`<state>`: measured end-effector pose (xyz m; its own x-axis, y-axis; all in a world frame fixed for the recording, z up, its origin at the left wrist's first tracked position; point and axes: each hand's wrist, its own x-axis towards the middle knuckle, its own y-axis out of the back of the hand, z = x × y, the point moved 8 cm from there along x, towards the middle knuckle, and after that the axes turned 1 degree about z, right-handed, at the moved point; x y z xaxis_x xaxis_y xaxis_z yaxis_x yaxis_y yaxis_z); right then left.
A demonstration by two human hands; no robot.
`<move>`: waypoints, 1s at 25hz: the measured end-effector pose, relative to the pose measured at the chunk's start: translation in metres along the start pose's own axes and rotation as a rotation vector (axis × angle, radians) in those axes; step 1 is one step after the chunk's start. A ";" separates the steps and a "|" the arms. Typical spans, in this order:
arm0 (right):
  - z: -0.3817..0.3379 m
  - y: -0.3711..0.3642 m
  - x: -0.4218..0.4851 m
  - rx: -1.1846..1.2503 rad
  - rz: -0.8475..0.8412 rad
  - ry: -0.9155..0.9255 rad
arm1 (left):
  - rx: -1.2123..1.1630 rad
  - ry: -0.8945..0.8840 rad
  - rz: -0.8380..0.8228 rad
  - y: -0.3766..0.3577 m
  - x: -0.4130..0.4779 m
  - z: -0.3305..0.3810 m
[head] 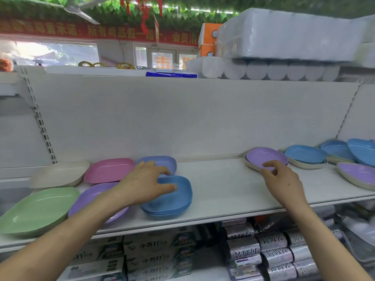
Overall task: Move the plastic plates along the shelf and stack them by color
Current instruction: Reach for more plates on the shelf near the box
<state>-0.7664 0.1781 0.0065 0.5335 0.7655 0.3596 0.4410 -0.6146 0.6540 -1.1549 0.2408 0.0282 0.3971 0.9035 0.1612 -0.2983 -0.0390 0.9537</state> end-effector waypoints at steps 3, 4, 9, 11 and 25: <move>0.033 0.010 0.026 0.012 0.020 -0.004 | -0.097 -0.053 0.167 0.009 0.012 0.028; 0.041 0.012 0.035 0.014 0.024 0.005 | -0.122 -0.058 0.201 0.009 0.016 0.036; 0.067 0.009 0.075 -0.014 -0.030 0.036 | -0.196 -0.046 0.228 -0.003 0.035 0.068; 0.074 0.005 0.088 -0.015 -0.048 0.045 | -0.202 -0.040 0.239 -0.007 0.041 0.078; 0.060 -0.006 0.113 -0.127 -0.145 0.181 | -0.173 0.011 0.273 -0.021 0.054 0.105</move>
<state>-0.6657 0.2569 0.0033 0.3286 0.8725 0.3617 0.4034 -0.4759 0.7815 -1.0359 0.2455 0.0437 0.2731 0.8741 0.4017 -0.5360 -0.2085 0.8181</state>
